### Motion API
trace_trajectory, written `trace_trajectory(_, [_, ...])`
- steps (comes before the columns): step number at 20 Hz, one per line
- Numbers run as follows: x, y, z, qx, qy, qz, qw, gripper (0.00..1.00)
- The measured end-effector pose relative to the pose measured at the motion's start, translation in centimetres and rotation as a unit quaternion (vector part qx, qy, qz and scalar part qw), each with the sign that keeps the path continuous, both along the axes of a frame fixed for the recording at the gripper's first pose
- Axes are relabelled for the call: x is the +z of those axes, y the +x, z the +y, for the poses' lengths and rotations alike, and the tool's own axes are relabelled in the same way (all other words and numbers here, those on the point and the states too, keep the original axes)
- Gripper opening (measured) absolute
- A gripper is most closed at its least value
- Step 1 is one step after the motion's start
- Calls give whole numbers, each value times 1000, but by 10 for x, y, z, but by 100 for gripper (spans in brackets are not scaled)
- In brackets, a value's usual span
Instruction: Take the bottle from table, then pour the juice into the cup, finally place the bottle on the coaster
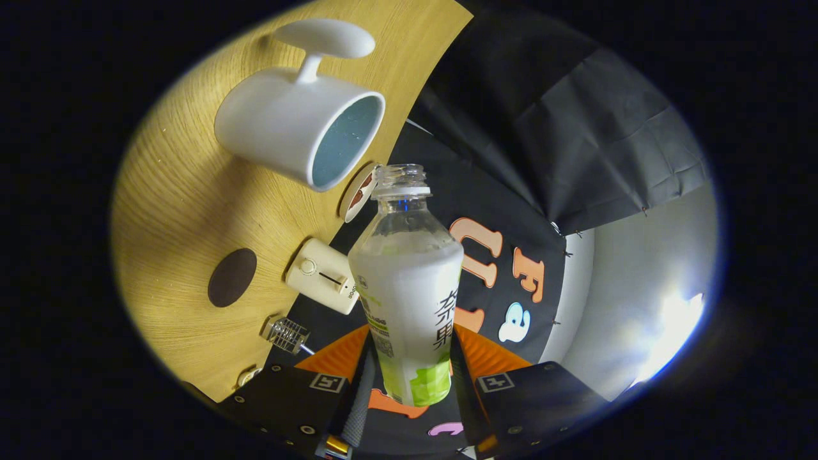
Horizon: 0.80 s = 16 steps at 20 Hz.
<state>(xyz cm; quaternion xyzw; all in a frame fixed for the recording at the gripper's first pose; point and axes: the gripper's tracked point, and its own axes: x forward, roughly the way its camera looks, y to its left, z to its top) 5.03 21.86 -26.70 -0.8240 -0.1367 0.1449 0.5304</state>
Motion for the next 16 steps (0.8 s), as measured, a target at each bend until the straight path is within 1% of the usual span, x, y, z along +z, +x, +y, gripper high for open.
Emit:
trace_trajectory(3, [-25, 1, -7, -30, 48, 42, 998, 60])
trace_trajectory(5, [-31, -3, -7, -41, 72, 50, 995, 60])
trace_trajectory(7, [-39, 0, -14, -67, 115, 74, 988, 60])
trace_trajectory(8, [-44, 1, -18, -83, 142, 92, 982, 60])
trace_trajectory(11, [-65, 0, -26, -131, 217, 157, 954, 60])
trace_trajectory(13, [-76, 4, -35, -168, 268, 190, 929, 60])
trace_trajectory(14, [-79, 7, -40, -186, 299, 205, 913, 61])
trace_trajectory(16, [-85, 13, -47, -220, 369, 239, 871, 61])
